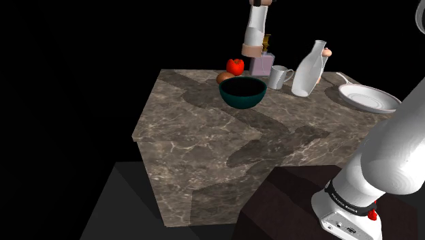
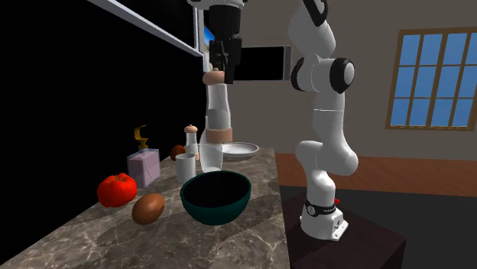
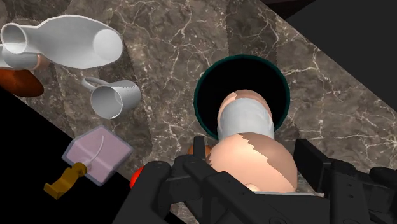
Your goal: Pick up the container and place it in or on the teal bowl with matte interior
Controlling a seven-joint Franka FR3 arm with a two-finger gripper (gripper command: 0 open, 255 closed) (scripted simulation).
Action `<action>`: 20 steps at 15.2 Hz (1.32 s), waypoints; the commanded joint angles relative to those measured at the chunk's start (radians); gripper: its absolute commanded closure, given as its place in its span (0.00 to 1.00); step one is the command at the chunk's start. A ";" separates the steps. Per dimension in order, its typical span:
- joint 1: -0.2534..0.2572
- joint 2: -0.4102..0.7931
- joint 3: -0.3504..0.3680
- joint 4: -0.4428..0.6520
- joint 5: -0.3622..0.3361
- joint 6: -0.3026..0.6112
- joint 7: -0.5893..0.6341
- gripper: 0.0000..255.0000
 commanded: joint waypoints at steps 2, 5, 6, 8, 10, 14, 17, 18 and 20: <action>-0.001 -0.037 -0.002 -0.095 0.006 0.058 0.008 1.00; -0.002 -0.073 -0.004 -0.185 0.011 0.112 0.014 1.00; -0.002 -0.084 -0.004 -0.213 0.012 0.129 0.016 1.00; -0.003 -0.104 -0.006 -0.267 0.014 0.162 0.020 1.00; -0.003 -0.122 -0.007 -0.317 0.016 0.194 0.024 1.00; -0.003 -0.153 -0.009 -0.410 0.019 0.256 0.031 1.00; -0.003 -0.173 -0.010 -0.474 0.021 0.300 0.036 1.00; -0.003 -0.179 -0.010 -0.495 0.021 0.315 0.037 1.00; -0.003 -0.191 -0.011 -0.535 0.022 0.343 0.041 1.00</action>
